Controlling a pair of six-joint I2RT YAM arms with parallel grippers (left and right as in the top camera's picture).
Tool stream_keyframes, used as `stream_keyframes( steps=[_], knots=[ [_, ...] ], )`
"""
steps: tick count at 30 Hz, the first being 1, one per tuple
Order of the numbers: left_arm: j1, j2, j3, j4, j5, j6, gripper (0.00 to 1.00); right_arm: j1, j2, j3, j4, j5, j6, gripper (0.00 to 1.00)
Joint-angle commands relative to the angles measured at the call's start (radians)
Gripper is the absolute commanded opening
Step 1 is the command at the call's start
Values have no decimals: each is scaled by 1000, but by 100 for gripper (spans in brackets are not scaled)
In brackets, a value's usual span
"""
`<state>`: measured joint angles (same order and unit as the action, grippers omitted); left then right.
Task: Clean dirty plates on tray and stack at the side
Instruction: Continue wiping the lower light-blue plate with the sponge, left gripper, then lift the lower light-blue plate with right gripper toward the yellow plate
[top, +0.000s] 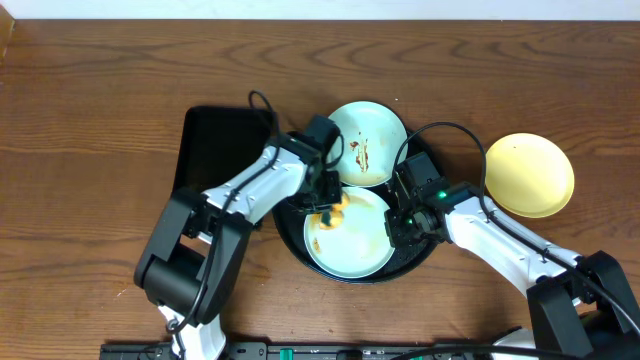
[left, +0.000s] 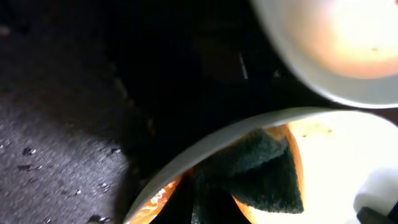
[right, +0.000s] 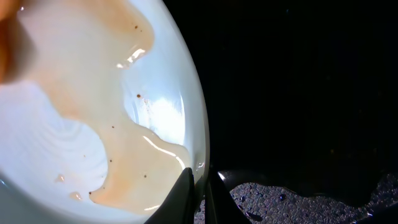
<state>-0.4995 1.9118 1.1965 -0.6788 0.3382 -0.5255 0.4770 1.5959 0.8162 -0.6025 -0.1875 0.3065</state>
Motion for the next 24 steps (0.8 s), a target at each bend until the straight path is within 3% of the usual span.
stream_keyframes(
  steps=[1, 5, 7, 12, 19, 24],
  knots=[
    [11, 9, -12, -41, 56, 57, 7, 20, -5, 0, -12, 4, 0, 5],
    [10, -66, -12, -68, 122, 121, 7, 20, -5, 0, -22, 4, 0, 8],
    [13, -111, -12, -77, 121, 139, 7, 20, -5, 0, -23, 4, 0, 17],
    [31, -198, -12, -122, -2, 151, 7, 20, -5, 0, -19, 2, 0, 22],
    [104, -240, -12, -170, -116, 151, 7, 22, -5, -29, -11, -4, 12, 20],
    [160, -241, -12, -168, -116, 151, 7, 22, -5, -43, 18, -4, 14, 8]
  ],
)
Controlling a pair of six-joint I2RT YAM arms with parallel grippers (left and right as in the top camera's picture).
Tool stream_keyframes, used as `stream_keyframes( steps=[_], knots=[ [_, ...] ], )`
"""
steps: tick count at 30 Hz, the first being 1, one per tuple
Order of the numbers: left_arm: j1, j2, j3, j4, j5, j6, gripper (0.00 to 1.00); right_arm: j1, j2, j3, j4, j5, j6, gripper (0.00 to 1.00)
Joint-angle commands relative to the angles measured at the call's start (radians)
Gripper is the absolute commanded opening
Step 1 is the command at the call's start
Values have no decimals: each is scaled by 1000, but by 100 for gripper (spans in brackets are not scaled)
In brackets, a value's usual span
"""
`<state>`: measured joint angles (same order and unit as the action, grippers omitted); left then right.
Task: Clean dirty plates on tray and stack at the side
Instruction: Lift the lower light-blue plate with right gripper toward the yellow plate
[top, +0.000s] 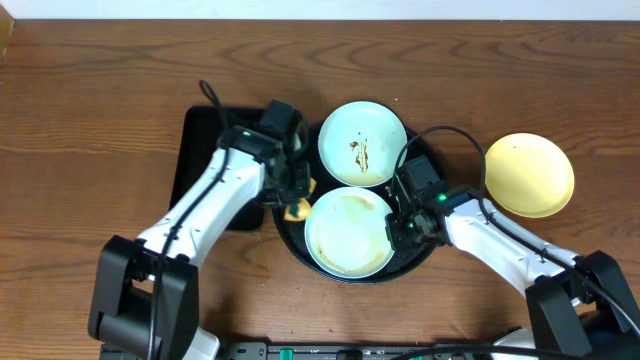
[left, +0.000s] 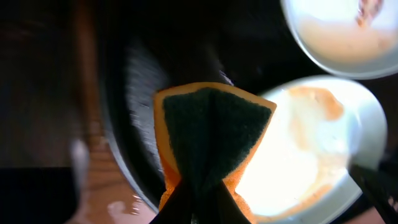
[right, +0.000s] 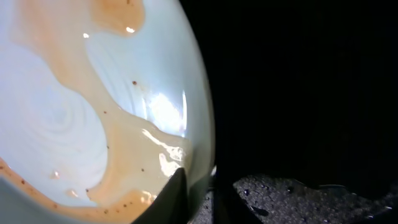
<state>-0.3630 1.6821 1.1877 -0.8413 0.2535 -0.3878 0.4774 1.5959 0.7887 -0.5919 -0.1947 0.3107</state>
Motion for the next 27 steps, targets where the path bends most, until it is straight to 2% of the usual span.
stream_keyframes(
  steps=[1, 2, 9, 16, 20, 24, 27],
  knots=[
    [32, -11, -3, -6, -31, 13, 7, 21, -5, -15, 16, 3, 11, 6],
    [38, -11, -3, -6, -31, 13, 8, 21, -5, -15, 24, 3, 11, 1],
    [48, -11, -3, -3, -31, 13, 8, 18, -23, 17, 27, 67, 6, 1],
    [48, -11, -3, -2, -31, 13, 8, 12, -124, 149, -78, 164, -111, 1],
    [48, -11, -3, 5, -31, 13, 8, 12, -163, 196, -121, 267, -190, 1],
    [48, -11, -3, 5, -31, 13, 8, 12, -167, 198, -118, 434, -201, 1],
    [48, -11, -3, 5, -31, 13, 8, 12, -168, 200, -82, 486, -214, 1]
  ],
)
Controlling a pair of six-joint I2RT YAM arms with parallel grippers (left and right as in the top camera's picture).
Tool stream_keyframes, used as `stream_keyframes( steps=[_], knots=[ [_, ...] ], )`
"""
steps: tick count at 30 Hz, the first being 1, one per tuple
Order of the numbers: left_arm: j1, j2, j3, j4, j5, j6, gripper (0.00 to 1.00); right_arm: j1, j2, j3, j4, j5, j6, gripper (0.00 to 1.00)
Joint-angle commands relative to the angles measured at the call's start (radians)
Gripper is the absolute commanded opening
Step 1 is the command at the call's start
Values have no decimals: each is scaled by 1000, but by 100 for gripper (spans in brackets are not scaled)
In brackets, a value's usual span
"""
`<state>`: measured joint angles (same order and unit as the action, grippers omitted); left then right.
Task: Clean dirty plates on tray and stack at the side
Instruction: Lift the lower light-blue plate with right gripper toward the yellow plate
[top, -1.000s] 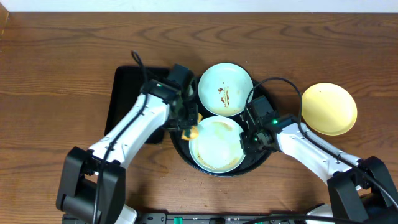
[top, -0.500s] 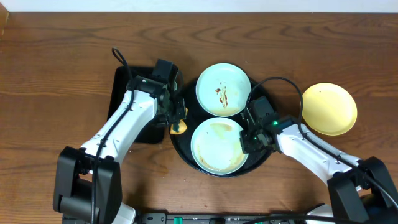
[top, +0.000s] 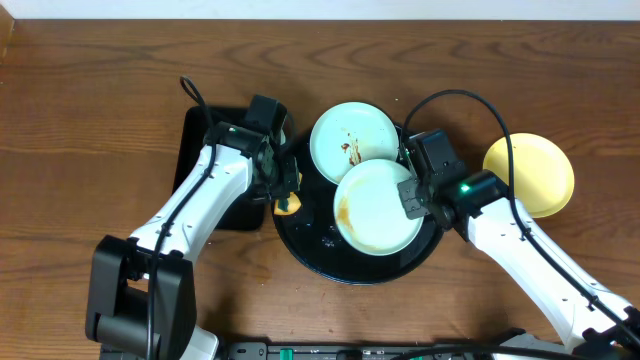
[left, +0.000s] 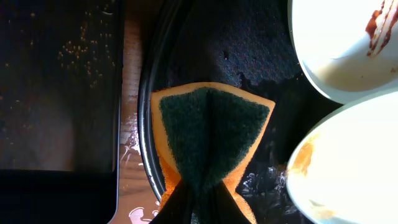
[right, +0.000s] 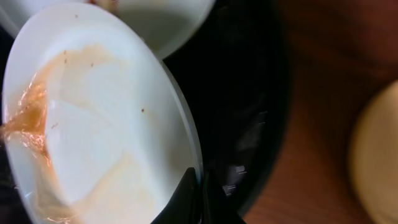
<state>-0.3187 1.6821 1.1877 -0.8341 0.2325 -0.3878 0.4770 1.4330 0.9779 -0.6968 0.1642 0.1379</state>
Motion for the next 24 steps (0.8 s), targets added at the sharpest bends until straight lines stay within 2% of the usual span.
stream_keyframes(
  steps=[1, 12, 19, 24],
  knots=[
    [4, -11, -3, -2, -10, 13, 8, 13, -6, 12, 39, 128, -58, 1],
    [4, -10, -3, -2, -10, 13, 8, 15, -43, 98, 84, 202, -182, 1],
    [4, -10, -3, 1, -10, 13, 8, 26, -60, 108, 112, 254, -365, 1],
    [4, -10, -3, 6, -10, 13, 8, 88, -68, 108, 182, 423, -489, 1]
  ],
)
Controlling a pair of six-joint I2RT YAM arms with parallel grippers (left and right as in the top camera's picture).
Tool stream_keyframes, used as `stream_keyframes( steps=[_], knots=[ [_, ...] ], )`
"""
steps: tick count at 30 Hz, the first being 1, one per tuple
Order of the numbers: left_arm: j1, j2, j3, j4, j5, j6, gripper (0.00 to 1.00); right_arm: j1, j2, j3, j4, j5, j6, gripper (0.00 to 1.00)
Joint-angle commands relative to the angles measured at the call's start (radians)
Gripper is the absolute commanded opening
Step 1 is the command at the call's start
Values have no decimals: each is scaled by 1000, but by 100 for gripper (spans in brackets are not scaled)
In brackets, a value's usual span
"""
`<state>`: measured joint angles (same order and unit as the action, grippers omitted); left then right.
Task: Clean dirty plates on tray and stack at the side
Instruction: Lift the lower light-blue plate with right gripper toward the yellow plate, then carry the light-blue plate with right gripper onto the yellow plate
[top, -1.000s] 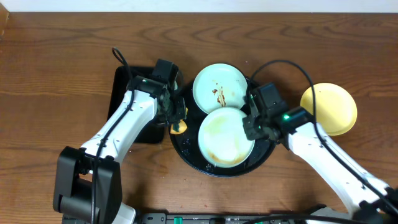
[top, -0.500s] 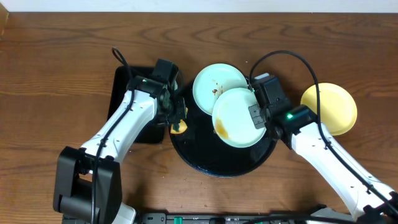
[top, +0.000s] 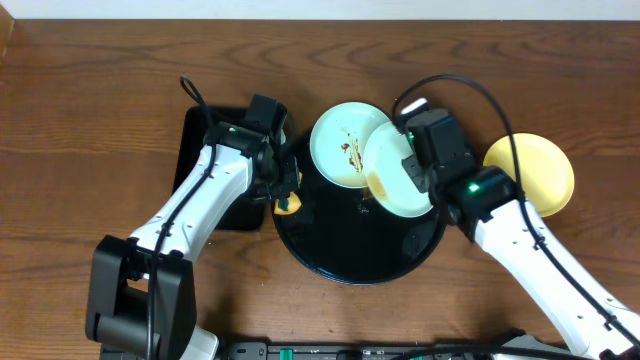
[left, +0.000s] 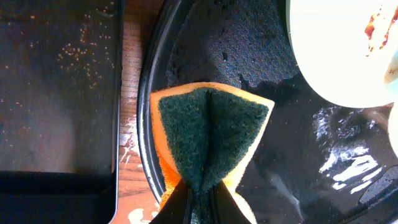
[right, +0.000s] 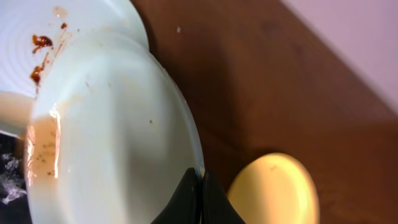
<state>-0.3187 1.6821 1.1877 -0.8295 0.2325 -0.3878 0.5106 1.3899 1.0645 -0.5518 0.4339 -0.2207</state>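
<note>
My right gripper (right: 200, 186) is shut on the rim of a pale green plate (top: 393, 184), holding it tilted above the right part of the round black tray (top: 340, 255); brown liquid streaks its lower edge (right: 43, 149). A second pale green plate (top: 338, 142) with brown sauce stains (right: 40, 46) lies at the tray's far side. My left gripper (left: 202, 199) is shut on an orange sponge with a dark green scouring face (left: 208, 134), over the tray's left rim (left: 145, 143). A yellow plate (top: 535, 172) rests on the table to the right.
A black rectangular tray (top: 205, 160) lies left of the round tray, under my left arm. Water drops and wet patches glisten on the round tray's floor (left: 339, 165). Brown wooden table (top: 90, 110) surrounds everything.
My right gripper has lifted the held plate higher and farther right, tilting it more steeply, closer to the yellow plate. The left gripper with the sponge has stayed at the tray's left rim.
At first the sponge was pressed on the near plate while my right gripper held that plate's rim in the tray. Then the sponge was off the plate at the tray's left. Then the plate was raised over the tray's middle, and now it hangs tilted over the right side.
</note>
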Motion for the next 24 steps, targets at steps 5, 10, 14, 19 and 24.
stream_keyframes(
  steps=[5, 10, 14, 19, 24],
  knots=[
    [4, -10, -3, 3, -10, 13, 8, 136, -27, 22, 106, 320, -222, 1],
    [4, -10, -3, 4, -10, 13, 8, 206, -27, 22, 131, 415, -282, 1],
    [4, -10, -3, 4, -10, 13, 8, 222, -27, 22, 143, 442, -283, 1],
    [4, -10, -3, 4, -10, 13, 8, 222, -27, 22, 149, 442, -283, 1],
    [4, -10, -3, 5, -10, 13, 8, 222, -27, 22, 153, 445, -282, 1]
  ],
)
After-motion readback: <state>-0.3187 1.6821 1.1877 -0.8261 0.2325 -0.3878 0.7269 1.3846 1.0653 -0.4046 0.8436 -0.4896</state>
